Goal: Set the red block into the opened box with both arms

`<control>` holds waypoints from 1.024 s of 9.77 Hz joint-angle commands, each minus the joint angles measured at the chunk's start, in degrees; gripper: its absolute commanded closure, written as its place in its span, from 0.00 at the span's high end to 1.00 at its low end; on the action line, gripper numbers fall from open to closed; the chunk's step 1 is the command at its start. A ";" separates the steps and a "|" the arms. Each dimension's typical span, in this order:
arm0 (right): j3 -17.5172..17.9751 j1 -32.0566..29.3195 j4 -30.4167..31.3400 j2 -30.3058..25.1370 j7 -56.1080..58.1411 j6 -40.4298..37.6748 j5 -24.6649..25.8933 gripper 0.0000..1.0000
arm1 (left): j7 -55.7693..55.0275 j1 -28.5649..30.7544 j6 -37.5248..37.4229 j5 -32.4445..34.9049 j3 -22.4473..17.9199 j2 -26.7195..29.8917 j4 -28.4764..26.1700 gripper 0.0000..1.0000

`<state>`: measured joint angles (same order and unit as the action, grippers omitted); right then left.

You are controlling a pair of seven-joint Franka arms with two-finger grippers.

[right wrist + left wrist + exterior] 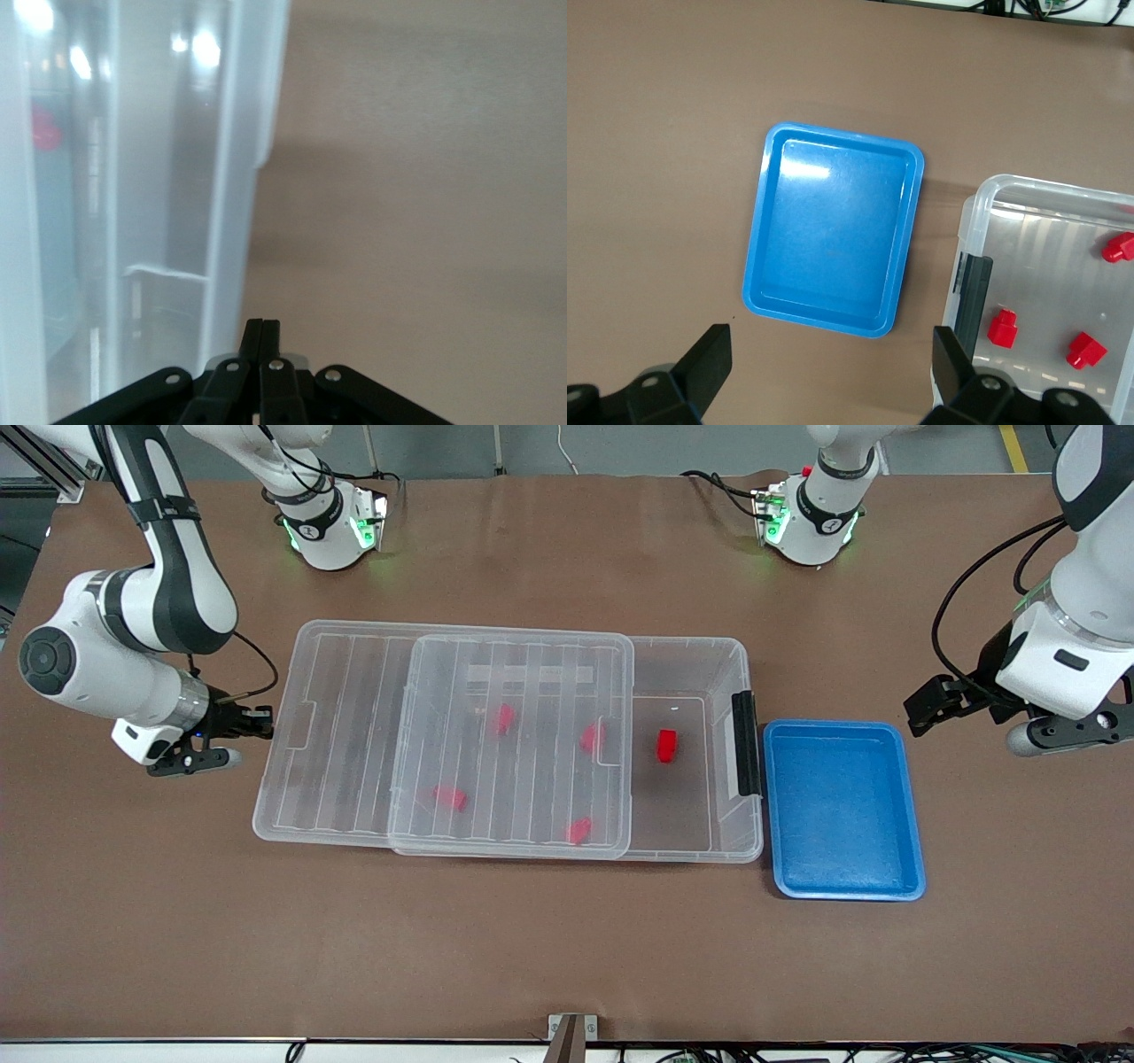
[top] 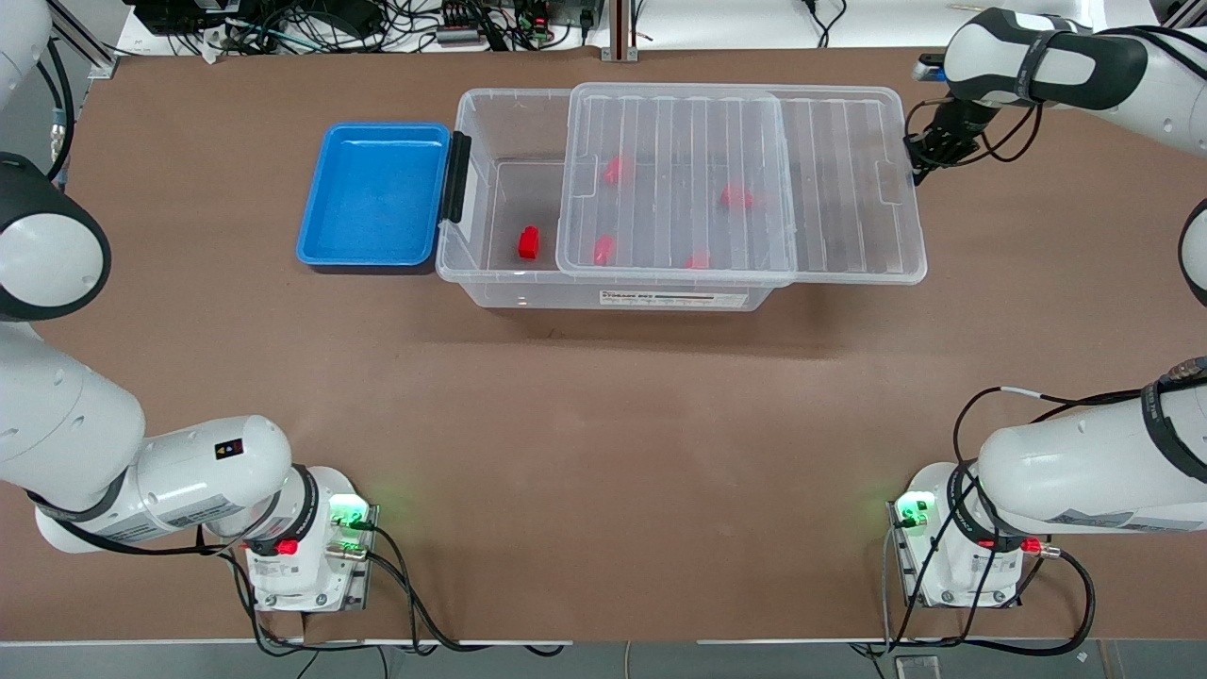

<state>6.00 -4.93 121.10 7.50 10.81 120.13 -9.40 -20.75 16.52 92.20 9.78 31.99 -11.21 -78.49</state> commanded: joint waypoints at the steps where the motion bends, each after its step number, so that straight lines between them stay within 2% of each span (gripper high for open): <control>1: 0.32 0.27 0.19 0.32 0.79 0.28 -4.12 0.00 | 6.30 -2.69 -0.79 -3.79 -6.27 4.07 -5.16 1.00; 2: 0.67 0.45 -0.16 0.50 0.70 0.28 -5.00 0.00 | 7.64 -7.76 -0.88 -5.81 -13.98 6.61 -7.79 1.00; 3: 1.89 0.19 -0.69 0.76 0.44 0.20 -5.10 0.00 | 9.65 -11.29 -0.79 -8.09 -19.19 8.81 -9.99 1.00; 5: 3.48 0.28 -1.83 1.90 0.00 0.19 -6.67 0.00 | 14.58 -16.06 -1.83 -8.47 -25.54 11.20 -11.50 1.00; 6: 4.36 0.28 -2.70 2.69 -0.09 0.11 -6.94 0.00 | 13.81 -18.25 -4.45 -8.47 -27.74 12.25 -12.03 1.00; 7: 4.98 0.45 -3.41 3.31 -0.53 0.19 -7.03 0.00 | 13.80 -18.01 -5.09 -8.55 -28.03 12.61 -12.56 1.00; 10: 8.05 0.71 -6.31 5.85 -5.62 0.19 -7.03 0.00 | 13.35 -17.84 -7.47 -8.47 -26.45 12.70 -12.39 1.00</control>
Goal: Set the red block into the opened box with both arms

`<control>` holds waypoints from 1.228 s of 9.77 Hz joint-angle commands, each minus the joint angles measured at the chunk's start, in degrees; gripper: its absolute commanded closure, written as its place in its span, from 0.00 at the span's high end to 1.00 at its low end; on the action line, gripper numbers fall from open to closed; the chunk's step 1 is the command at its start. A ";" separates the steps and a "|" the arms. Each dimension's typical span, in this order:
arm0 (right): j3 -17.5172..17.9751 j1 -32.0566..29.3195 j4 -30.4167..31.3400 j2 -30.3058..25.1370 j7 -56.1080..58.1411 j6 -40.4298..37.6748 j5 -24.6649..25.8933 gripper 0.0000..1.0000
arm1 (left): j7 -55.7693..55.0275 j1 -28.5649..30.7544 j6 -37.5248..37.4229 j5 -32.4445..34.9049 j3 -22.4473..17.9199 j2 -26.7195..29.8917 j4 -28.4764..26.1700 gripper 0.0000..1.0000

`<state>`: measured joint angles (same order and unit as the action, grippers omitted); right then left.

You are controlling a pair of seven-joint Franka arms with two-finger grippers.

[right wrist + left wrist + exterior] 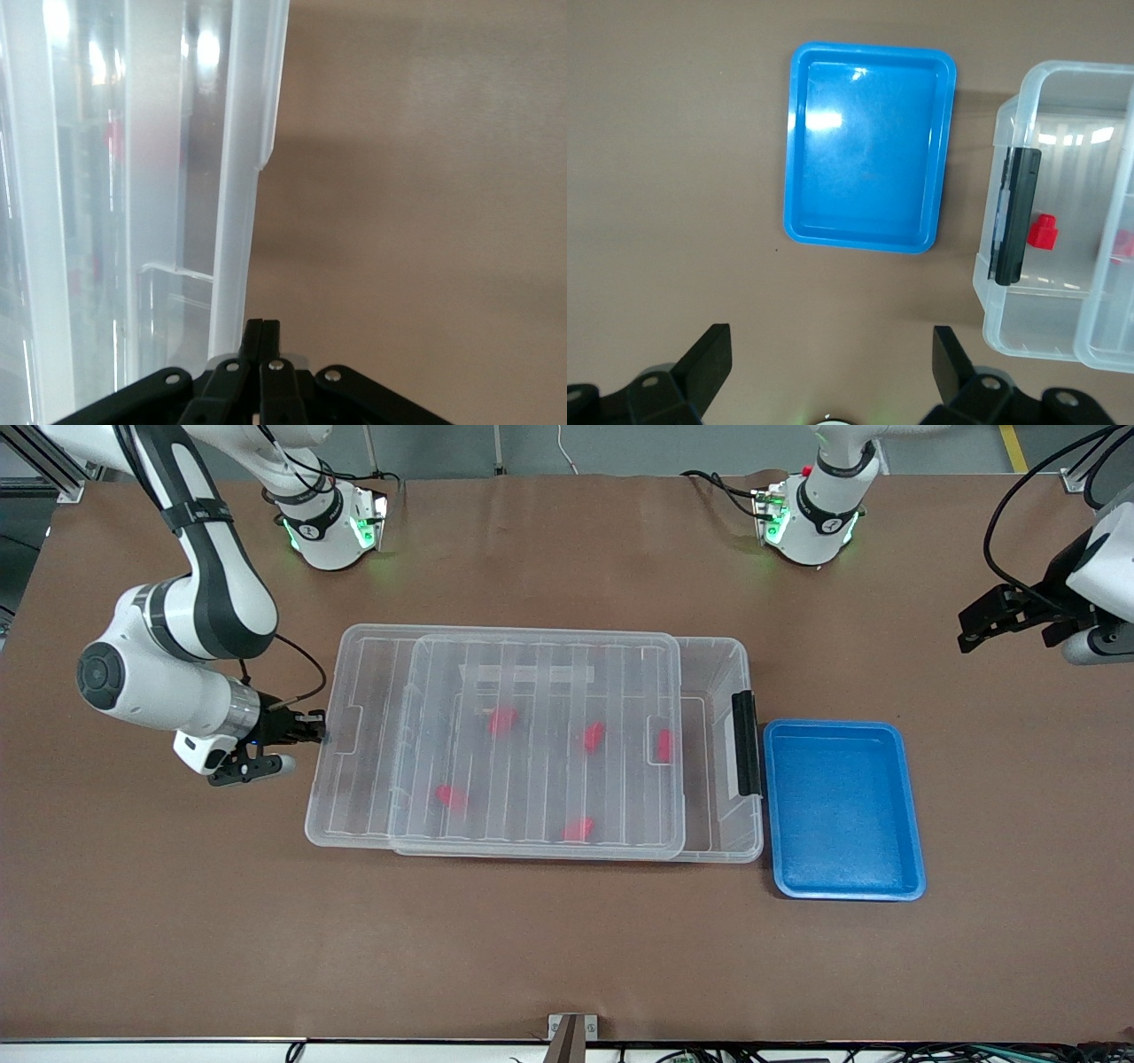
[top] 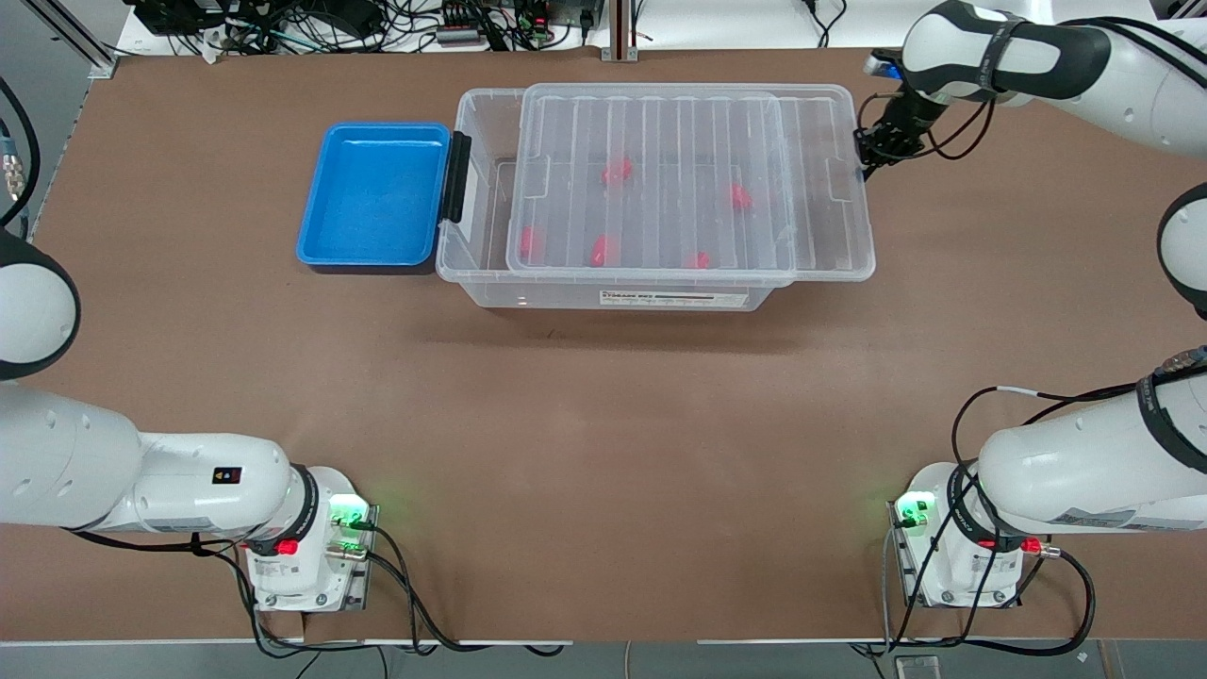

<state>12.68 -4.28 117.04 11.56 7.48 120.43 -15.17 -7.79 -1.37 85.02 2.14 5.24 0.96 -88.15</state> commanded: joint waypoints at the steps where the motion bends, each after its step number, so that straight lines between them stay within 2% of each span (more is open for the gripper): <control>1: 1.99 0.32 -2.95 2.15 -3.86 -0.02 -1.27 0.00 | 0.67 0.14 -0.30 -0.91 0.29 0.54 -2.73 1.00; 4: 3.40 1.29 -4.54 3.82 -7.21 0.50 -1.18 0.00 | 3.65 0.14 -0.21 -0.91 0.29 0.54 -2.82 1.00; 12: 3.40 2.17 -4.63 4.09 -7.92 0.94 -1.18 0.00 | 4.45 -0.21 0.14 -1.09 0.47 0.28 -2.73 1.00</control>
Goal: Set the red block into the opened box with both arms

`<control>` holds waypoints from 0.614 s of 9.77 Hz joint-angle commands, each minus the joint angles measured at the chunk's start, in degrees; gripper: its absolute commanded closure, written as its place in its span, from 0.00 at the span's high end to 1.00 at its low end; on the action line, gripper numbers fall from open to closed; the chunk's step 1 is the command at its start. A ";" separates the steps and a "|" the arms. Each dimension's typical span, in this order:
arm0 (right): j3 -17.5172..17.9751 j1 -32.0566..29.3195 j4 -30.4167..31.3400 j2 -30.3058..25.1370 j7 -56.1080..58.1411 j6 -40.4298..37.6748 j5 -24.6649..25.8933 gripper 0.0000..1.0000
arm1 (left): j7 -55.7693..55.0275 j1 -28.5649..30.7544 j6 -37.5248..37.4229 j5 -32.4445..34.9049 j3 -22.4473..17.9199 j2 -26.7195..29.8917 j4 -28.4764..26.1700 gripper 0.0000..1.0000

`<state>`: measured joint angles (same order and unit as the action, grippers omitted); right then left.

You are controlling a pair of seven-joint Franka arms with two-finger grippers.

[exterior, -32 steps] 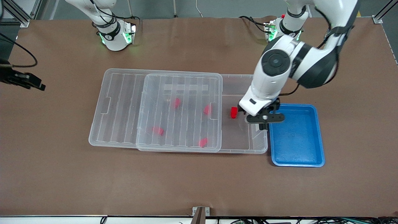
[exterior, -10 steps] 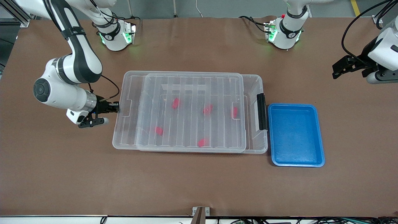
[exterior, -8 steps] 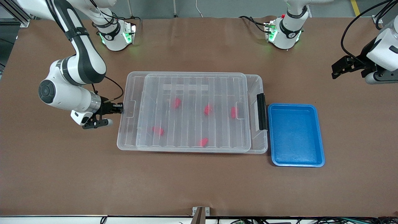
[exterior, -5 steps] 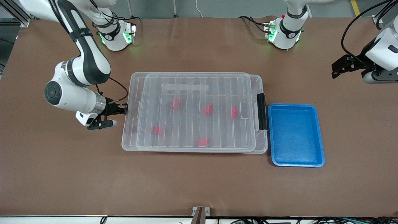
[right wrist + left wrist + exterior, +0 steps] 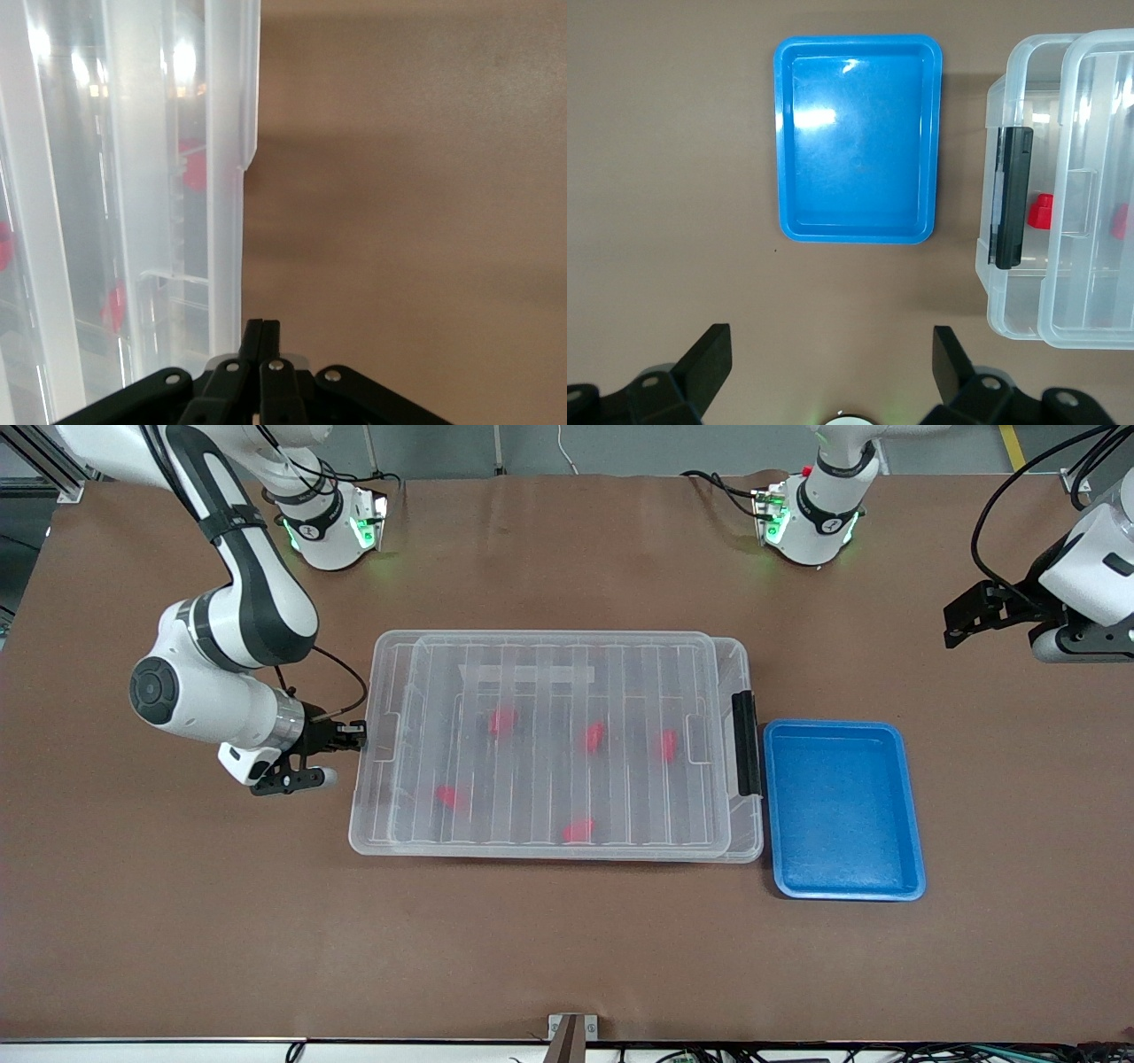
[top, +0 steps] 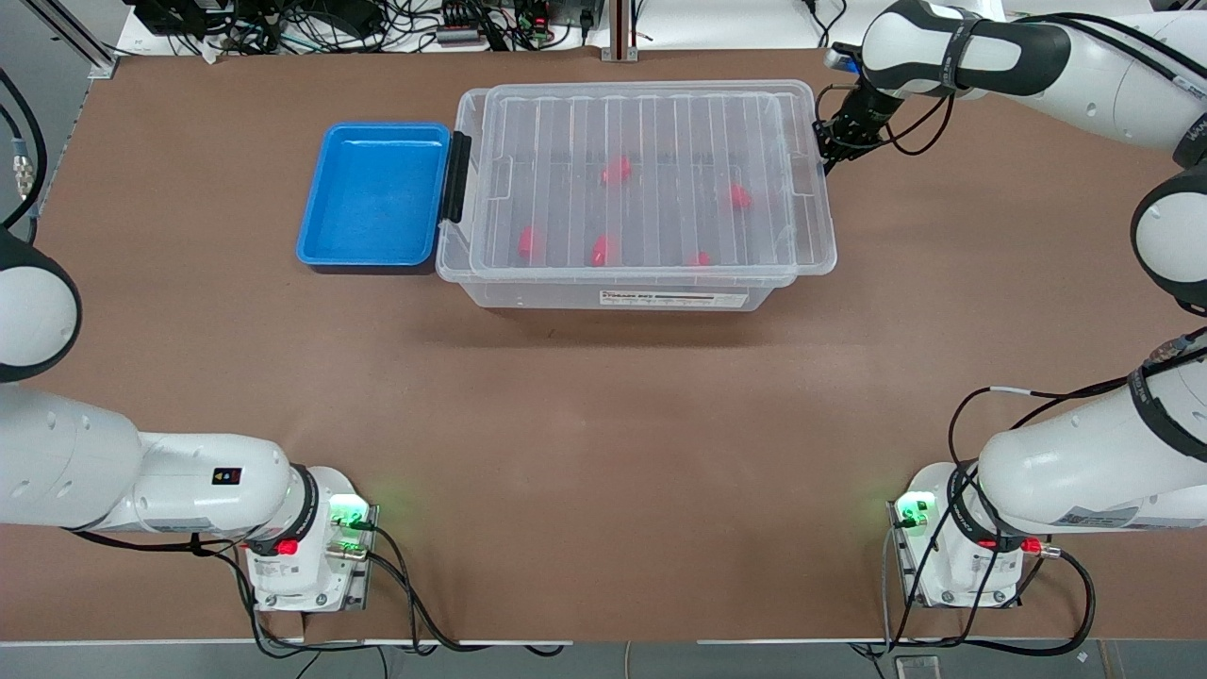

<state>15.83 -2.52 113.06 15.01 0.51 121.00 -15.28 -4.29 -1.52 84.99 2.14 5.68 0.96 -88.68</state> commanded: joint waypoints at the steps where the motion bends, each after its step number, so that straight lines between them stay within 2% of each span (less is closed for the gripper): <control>1: 0.25 0.41 -0.64 0.64 -0.95 0.37 -1.07 0.00 | 0.95 0.03 0.18 -1.17 0.03 0.27 -2.19 1.00; 6: 0.25 0.50 -0.91 1.08 -0.86 0.55 -0.81 0.00 | -0.46 -0.15 0.00 -1.96 0.03 0.53 -2.19 1.00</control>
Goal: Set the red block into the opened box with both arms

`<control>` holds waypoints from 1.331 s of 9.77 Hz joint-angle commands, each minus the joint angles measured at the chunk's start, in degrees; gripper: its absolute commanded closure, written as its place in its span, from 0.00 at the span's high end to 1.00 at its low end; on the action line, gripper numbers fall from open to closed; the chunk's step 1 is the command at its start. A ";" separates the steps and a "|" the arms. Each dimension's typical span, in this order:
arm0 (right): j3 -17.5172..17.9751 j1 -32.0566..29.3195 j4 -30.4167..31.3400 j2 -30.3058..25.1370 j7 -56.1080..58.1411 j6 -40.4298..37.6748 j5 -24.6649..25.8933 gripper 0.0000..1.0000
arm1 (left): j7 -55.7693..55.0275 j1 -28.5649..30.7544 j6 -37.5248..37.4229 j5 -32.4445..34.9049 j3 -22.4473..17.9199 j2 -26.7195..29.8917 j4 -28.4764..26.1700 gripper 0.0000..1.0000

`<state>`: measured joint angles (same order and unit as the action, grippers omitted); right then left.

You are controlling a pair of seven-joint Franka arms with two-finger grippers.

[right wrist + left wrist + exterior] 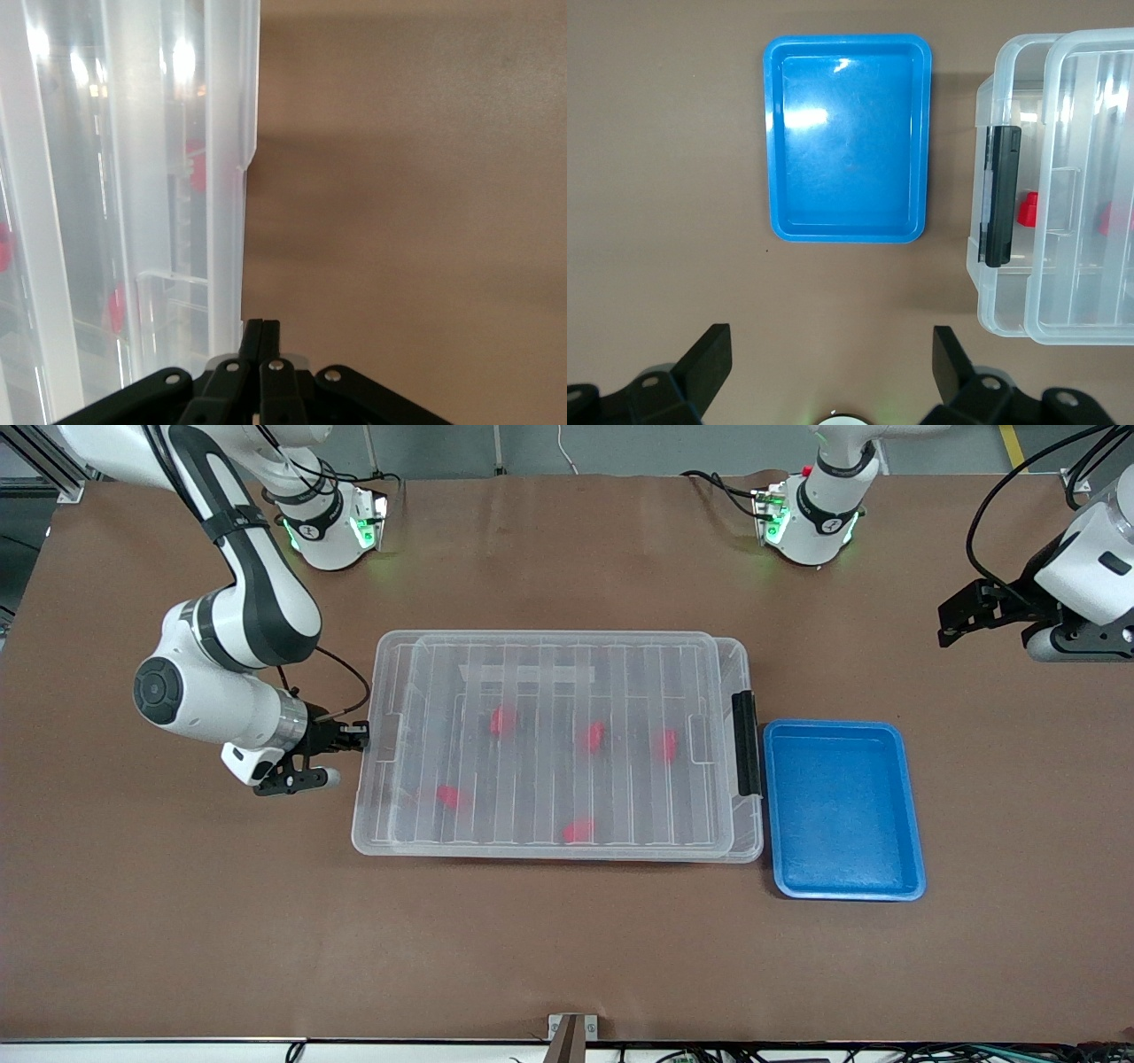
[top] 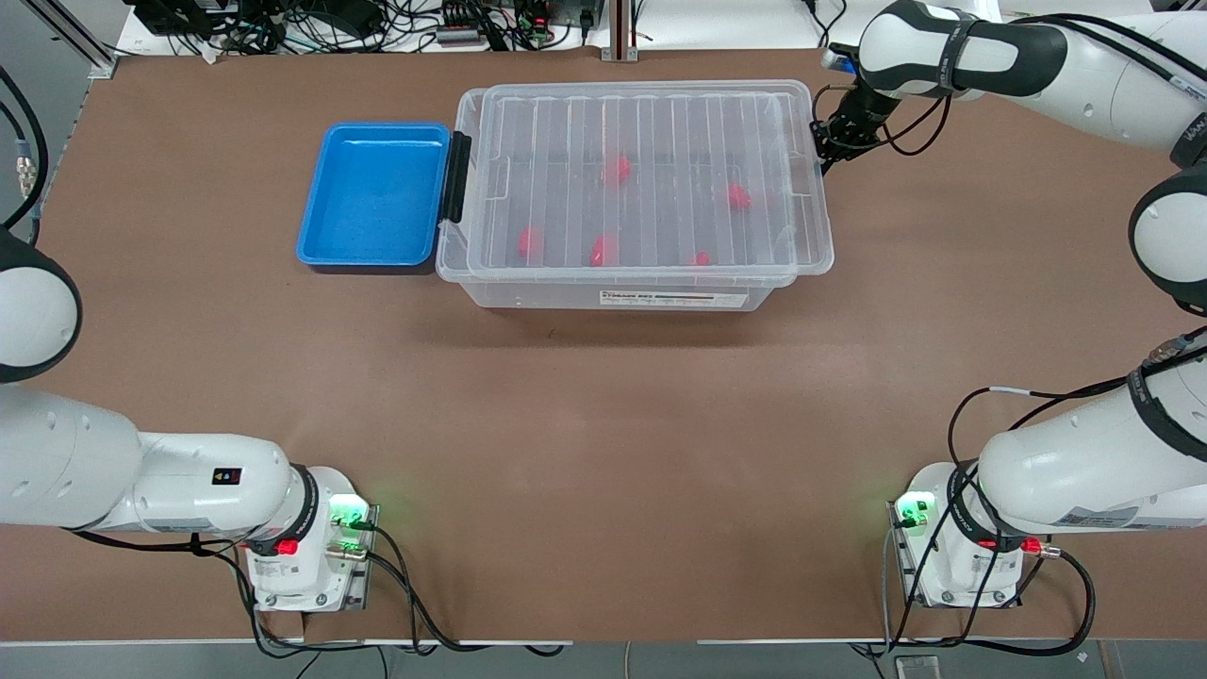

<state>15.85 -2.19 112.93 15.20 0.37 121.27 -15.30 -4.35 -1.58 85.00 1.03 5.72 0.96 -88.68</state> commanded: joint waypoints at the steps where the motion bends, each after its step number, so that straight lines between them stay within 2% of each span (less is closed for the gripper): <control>1: 0.06 -1.49 -0.70 0.10 -0.29 -1.46 -0.26 0.22 | -0.74 0.17 0.17 -0.86 -0.01 1.58 -3.24 1.00; 2: -0.03 -4.64 -1.74 -1.82 -0.37 -6.18 1.05 0.83 | -0.92 0.26 1.48 -0.86 -0.01 2.46 -4.38 1.00; 3: -0.38 -7.19 -3.66 -4.54 -0.28 -10.40 4.37 1.00 | -1.70 0.17 3.66 -0.86 -0.01 4.30 -7.18 1.00; 4: -2.47 -7.30 -6.21 -6.83 -0.63 -14.71 5.80 1.00 | -2.32 0.17 5.51 -0.86 -0.01 6.66 -10.43 1.00; 5: -6.24 -7.22 -7.89 -10.42 -0.81 -17.45 5.90 1.00 | -2.93 0.26 5.97 -0.86 -0.01 8.08 -12.11 1.00; 7: -10.74 -7.04 -8.25 -16.15 -0.46 -18.96 6.51 1.00 | -2.68 0.17 5.62 -0.86 -0.01 7.66 -11.61 1.00; 8: -12.50 -6.35 -11.65 -16.60 -0.63 -22.88 9.82 1.00 | -2.33 0.17 5.27 -0.77 -0.01 7.57 -11.26 1.00; 9: -14.17 -5.03 -17.95 -16.26 -0.81 -29.88 12.38 1.00 | -2.24 0.17 5.09 -0.77 -0.01 6.96 -10.56 1.00; 10: -17.49 -2.93 -22.27 -16.17 -0.81 -34.39 12.92 1.00 | -2.15 0.26 5.09 -0.77 -0.01 6.08 -9.16 1.00; 11: -19.35 -2.21 -24.14 -16.17 -0.72 -36.61 12.93 1.00 | -1.89 0.26 4.83 -0.77 -0.01 5.20 -8.27 1.00; 13: -19.37 -2.91 -29.41 -16.08 -0.63 -40.22 12.84 1.00 | -2.15 0.26 3.86 -0.68 -0.01 4.49 -7.38 1.00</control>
<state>-2.92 -5.86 87.34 -1.95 0.42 83.69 -3.44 -6.76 -1.48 89.65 1.02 5.67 7.27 -96.39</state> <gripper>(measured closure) 0.000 0.000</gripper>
